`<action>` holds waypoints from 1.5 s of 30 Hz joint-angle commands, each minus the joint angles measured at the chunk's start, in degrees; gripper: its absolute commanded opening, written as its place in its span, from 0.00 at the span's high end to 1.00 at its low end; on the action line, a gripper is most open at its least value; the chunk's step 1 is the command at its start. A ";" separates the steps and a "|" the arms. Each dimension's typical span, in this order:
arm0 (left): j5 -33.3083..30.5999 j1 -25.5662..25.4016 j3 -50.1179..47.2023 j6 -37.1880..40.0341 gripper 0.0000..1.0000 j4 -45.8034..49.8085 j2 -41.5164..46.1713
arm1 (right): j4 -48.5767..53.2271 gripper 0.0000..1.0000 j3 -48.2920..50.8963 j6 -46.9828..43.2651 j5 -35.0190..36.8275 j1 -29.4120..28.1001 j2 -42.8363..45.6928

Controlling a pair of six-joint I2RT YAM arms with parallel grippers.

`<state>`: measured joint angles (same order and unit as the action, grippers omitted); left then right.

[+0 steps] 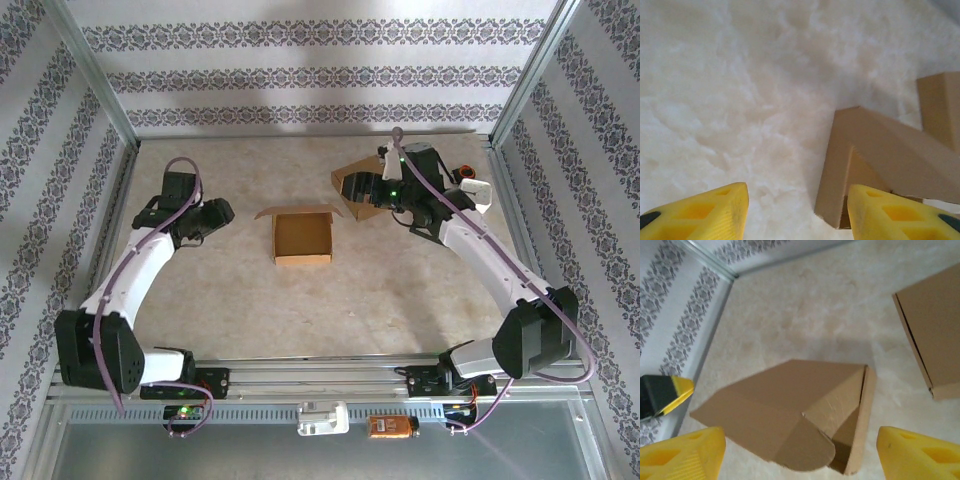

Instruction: Fold the paper box

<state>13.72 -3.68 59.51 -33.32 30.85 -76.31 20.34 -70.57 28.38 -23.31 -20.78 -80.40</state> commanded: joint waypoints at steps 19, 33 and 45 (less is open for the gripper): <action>19.33 -3.31 -9.27 50.35 0.39 -22.18 -0.74 | -1.17 0.15 -0.20 -16.64 -1.96 -0.85 -0.45; 16.43 -7.03 -7.81 50.61 0.49 -31.59 -8.18 | -4.86 0.14 5.15 -18.01 12.95 -8.67 0.96; 15.00 -10.53 -7.69 42.19 0.66 -32.48 -9.58 | -15.63 0.13 12.50 -15.19 29.92 -16.06 -1.58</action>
<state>29.32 -13.17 50.28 11.25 0.43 -84.84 10.13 -58.72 13.32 2.66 -36.64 -80.40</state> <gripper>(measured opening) 0.342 0.875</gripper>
